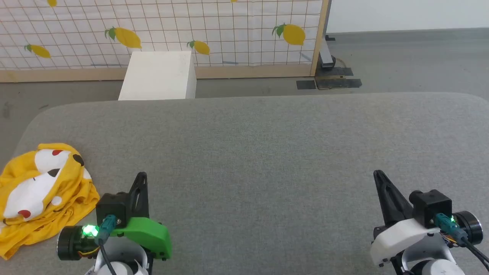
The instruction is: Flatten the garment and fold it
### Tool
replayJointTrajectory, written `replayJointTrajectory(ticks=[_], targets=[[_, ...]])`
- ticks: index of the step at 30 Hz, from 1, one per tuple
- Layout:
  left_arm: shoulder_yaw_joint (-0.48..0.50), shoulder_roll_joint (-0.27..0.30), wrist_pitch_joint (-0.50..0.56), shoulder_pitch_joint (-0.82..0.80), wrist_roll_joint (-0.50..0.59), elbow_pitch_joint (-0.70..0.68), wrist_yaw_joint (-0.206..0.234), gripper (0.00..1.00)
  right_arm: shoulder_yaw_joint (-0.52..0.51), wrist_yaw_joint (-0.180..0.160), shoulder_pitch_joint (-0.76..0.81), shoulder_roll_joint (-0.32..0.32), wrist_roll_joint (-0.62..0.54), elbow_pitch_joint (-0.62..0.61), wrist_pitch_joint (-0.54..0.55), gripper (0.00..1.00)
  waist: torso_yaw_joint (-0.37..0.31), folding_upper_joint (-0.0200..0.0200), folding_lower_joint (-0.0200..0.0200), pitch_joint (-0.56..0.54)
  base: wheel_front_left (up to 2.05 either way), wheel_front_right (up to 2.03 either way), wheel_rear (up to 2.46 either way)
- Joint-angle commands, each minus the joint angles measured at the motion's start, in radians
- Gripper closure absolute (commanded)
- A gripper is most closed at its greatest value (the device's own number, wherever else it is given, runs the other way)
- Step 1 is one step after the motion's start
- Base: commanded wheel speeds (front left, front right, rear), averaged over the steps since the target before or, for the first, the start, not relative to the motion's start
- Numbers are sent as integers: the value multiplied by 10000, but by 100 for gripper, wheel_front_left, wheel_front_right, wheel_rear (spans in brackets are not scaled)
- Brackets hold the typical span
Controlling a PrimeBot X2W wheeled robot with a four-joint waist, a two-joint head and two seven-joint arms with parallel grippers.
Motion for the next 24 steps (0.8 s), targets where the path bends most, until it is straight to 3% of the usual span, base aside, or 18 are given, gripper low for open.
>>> replayJointTrajectory(ticks=[1, 7, 8, 24], targets=[[30, -47, 12, 119, 103, -28, 68, 100, 12, -17, -155, 17, -49, -47, -1, 100, 0, 0, 0, 0, 0, 0, 0], [30, -47, 12, 119, 103, -28, 68, 100, 12, -17, -155, 17, -49, -47, -1, 100, 0, 0, 0, 0, 0, 0, 0], [-5, 0, 0, 0, -1, 0, 0, 0, -4, 0, 0, 0, 1, 0, -2, 0, 0, 0, 0, 0, 0, 0, 0], [-282, 4, -239, -169, -230, 278, 146, 0, -65, -2, -6, 0, 117, 89, -185, 0, 186, 0, 0, 14, 0, 0, 0]])
